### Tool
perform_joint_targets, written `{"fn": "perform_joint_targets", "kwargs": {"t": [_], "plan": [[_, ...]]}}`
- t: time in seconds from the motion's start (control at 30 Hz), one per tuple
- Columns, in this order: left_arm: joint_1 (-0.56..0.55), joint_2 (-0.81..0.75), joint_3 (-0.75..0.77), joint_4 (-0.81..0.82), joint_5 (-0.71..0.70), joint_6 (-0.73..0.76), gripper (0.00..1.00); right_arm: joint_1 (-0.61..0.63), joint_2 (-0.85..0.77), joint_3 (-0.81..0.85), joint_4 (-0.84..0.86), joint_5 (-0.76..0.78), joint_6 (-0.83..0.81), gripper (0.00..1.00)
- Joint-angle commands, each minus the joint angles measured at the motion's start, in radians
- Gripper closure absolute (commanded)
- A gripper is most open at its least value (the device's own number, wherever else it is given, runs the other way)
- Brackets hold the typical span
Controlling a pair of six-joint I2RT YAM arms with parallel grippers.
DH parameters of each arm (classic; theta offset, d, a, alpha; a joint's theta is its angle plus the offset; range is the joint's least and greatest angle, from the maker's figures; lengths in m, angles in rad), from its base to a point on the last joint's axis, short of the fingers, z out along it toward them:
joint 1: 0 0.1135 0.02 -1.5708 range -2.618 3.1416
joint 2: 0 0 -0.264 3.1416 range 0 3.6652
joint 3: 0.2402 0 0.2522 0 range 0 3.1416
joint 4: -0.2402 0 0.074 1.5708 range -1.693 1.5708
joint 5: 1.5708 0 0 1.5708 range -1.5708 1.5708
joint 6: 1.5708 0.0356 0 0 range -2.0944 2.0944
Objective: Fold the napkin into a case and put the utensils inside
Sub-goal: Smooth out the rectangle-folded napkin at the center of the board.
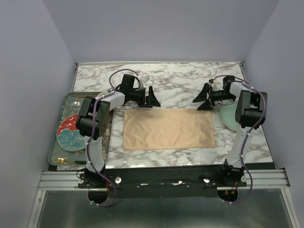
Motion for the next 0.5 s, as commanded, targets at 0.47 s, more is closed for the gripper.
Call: {"fn": "perform_joint_targets", "kwargs": {"t": [0.47], "plan": [[-0.396,-0.502,-0.331,0.215,-1.495,1.283,0.01,0.125,-0.272,-0.155,0.078,0.233,0.165,0.0]]}}
